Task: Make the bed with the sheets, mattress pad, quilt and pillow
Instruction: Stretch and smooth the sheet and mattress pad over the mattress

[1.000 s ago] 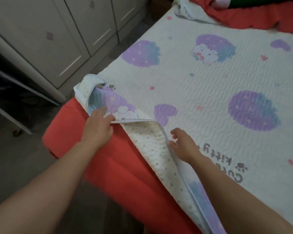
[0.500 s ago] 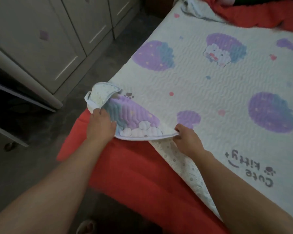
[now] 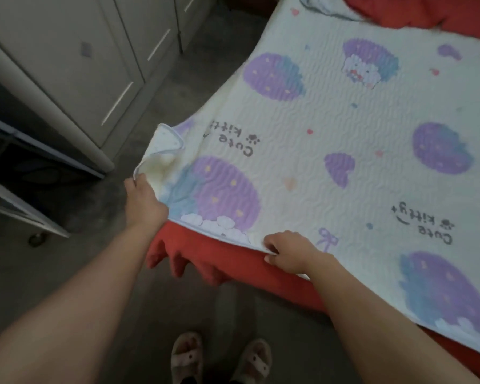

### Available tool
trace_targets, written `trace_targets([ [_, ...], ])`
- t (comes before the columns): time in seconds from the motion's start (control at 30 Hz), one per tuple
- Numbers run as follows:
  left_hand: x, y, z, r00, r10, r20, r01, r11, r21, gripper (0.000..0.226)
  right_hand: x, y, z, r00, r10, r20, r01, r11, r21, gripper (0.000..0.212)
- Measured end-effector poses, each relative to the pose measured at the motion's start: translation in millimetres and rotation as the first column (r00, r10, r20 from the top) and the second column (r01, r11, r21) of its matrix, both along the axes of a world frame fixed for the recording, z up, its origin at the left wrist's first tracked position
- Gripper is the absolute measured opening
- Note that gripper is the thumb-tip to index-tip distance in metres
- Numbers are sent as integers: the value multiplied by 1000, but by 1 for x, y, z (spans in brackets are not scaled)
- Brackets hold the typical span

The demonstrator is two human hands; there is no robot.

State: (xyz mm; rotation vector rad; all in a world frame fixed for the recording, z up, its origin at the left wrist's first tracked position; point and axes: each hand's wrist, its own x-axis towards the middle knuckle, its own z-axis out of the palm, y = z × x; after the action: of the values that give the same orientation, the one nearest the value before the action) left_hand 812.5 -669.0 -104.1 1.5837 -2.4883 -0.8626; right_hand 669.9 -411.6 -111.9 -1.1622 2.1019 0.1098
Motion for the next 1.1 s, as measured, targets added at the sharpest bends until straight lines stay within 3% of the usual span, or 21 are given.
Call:
trace_targets([
  [0.1,5,-1,-25,995,89,44,-94,989,115,64,7,0,-13,1000,-7,-4,7,1000,15,18],
  [0.27,14,7,-63,977,30,209,-77,972,223,47,22,4,-36,999,-43,28,42,999,28,16],
  [0.47,21,13,-63,973,-88,213,58,988,144,31,22,12,-37,988,-88,127,83,996,37,30],
  [0.8,18,39,19,934,-334,126,307,932,195,49,21,22,29,962,-232,144,223,972,81,33],
  [1.1,-3,91,159,838,-545,-35,545,830,119,37,7,34,175,982,-184,33,186,979,-82,23],
])
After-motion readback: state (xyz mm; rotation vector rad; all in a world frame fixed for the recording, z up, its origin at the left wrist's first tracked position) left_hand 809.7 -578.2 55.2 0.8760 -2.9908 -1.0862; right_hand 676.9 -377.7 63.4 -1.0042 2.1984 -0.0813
